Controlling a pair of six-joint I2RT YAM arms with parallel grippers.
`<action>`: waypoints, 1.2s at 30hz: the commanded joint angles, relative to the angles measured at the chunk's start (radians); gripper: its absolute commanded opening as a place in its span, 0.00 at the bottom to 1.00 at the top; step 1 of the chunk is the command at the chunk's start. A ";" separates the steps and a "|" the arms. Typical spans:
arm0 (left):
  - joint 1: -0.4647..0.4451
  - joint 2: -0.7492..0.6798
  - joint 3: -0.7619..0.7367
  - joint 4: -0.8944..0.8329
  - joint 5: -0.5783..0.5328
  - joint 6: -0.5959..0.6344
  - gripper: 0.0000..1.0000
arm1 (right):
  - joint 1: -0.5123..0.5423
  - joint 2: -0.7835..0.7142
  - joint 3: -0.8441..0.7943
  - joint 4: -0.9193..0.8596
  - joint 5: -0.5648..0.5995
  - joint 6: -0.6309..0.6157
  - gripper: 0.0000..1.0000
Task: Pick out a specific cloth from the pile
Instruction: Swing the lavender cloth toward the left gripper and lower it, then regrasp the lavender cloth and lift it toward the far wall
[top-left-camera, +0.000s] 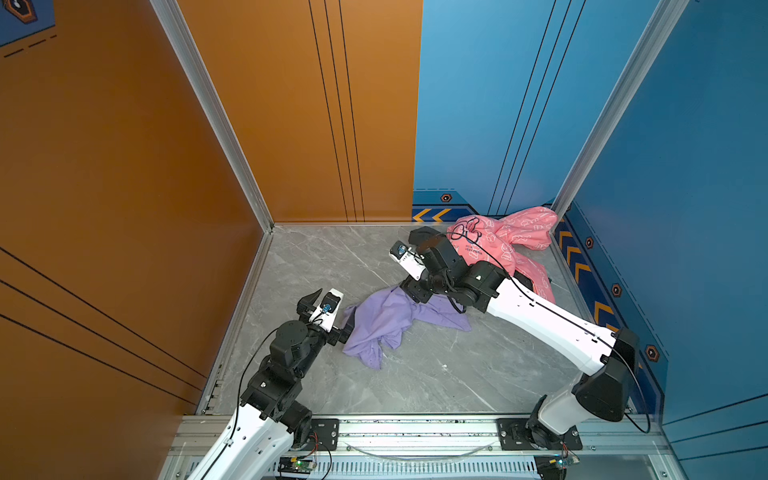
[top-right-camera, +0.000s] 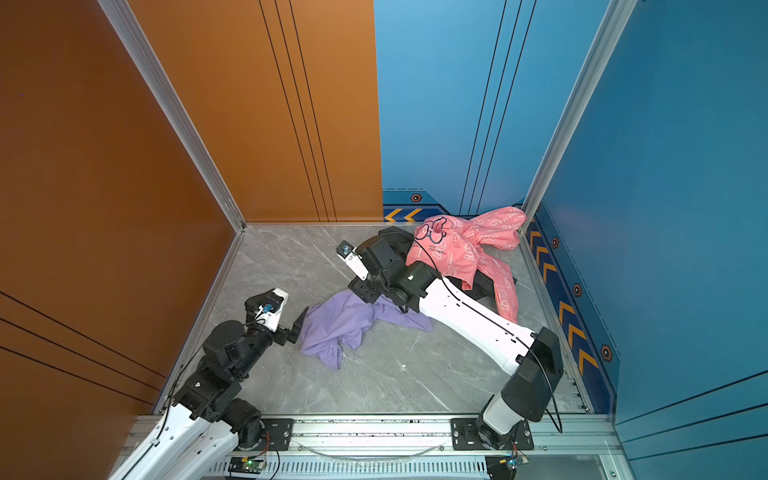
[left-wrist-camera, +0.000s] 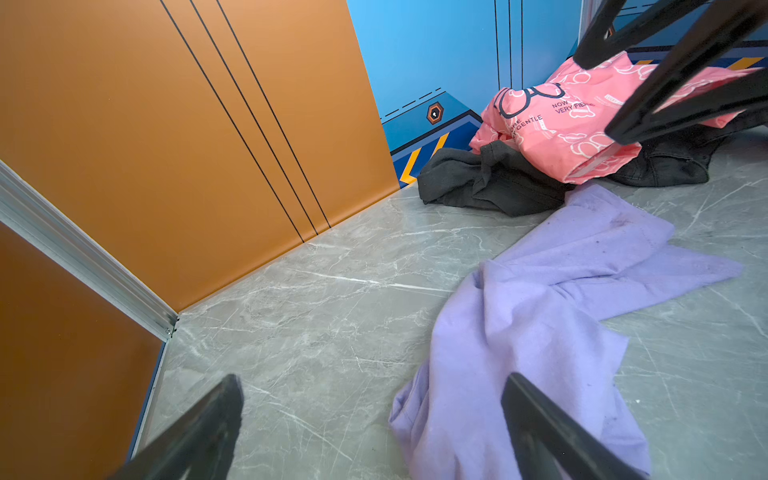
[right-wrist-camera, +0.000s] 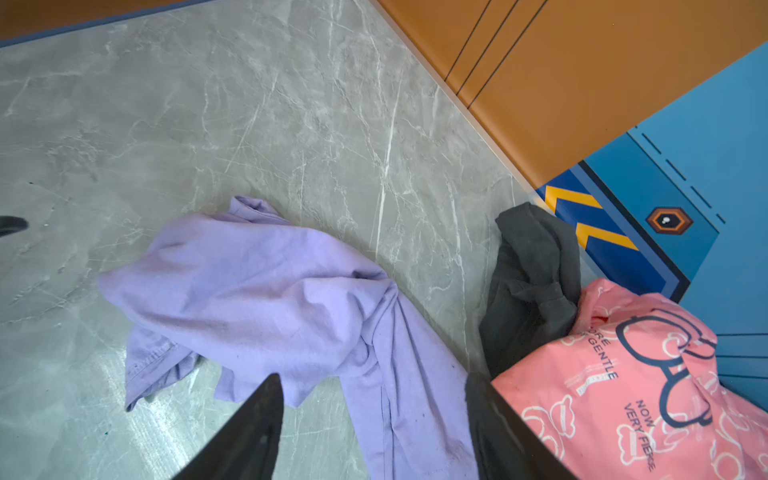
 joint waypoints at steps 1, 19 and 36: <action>-0.014 -0.012 -0.017 0.018 -0.021 0.014 0.98 | -0.006 0.028 -0.031 -0.041 0.041 0.044 0.73; -0.039 -0.024 -0.021 0.012 -0.049 0.029 0.98 | -0.063 0.362 0.023 -0.103 -0.251 0.405 0.78; -0.049 -0.028 -0.020 0.011 -0.067 0.041 0.98 | -0.086 0.481 0.213 -0.047 -0.325 0.528 0.01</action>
